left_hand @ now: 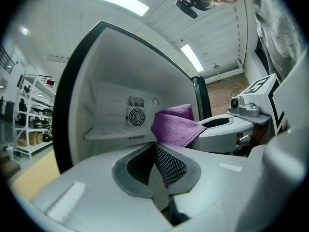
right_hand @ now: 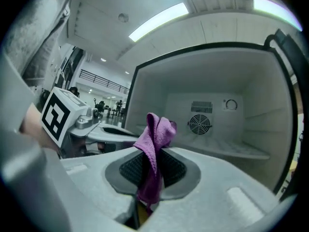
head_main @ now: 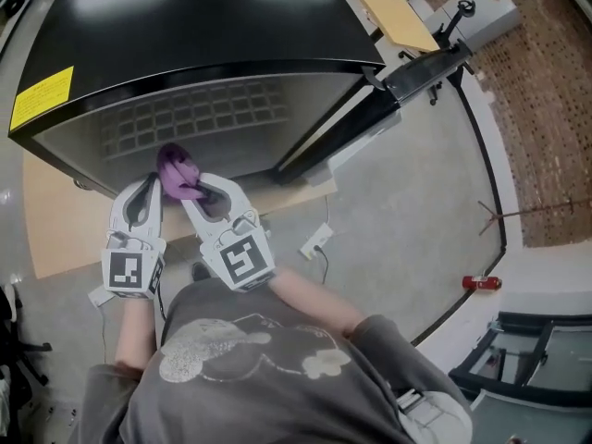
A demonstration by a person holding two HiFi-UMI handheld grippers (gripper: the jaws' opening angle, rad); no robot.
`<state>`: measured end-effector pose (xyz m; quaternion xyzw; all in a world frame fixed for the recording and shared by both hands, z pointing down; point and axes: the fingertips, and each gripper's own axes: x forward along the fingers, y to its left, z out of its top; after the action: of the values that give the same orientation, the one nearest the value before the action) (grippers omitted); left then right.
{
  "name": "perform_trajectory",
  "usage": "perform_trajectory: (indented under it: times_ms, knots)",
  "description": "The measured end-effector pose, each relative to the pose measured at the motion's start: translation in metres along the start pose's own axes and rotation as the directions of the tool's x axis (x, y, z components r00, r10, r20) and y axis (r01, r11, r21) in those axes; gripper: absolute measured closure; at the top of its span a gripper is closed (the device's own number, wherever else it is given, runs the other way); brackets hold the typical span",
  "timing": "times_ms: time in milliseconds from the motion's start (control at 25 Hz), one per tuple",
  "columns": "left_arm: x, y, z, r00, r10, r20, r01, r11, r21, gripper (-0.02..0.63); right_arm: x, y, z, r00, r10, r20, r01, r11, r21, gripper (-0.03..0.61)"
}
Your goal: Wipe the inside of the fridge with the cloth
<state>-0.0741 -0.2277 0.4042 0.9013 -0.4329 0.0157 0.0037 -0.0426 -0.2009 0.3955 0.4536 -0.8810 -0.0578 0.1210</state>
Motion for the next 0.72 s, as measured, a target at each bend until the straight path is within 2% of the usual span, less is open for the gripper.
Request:
perform_trajectory:
  times_ms: [120, 280, 520, 720]
  knots:
    - [-0.016, 0.012, -0.025, 0.998, 0.053, -0.044, -0.053, 0.999, 0.002, 0.596, 0.013, 0.018, -0.035, 0.998, 0.045, -0.045, -0.046, 0.998, -0.03, 0.537]
    - [-0.037, 0.031, -0.031, 0.989, 0.135, -0.058, -0.137, 0.99, -0.022, 0.597, 0.043, 0.025, -0.067, 0.992, 0.057, -0.112, -0.06, 0.998, -0.023, 0.537]
    - [-0.056, 0.057, -0.035, 0.98, 0.194, -0.047, -0.196, 0.98, -0.033, 0.597, 0.108, 0.025, -0.068, 0.996, 0.041, -0.074, -0.044, 0.998, -0.033, 0.537]
    - [-0.067, 0.074, -0.038, 0.976, 0.213, -0.05, -0.215, 0.976, -0.043, 0.597, 0.154, 0.024, -0.079, 0.994, 0.029, -0.101, -0.034, 0.998, -0.052, 0.537]
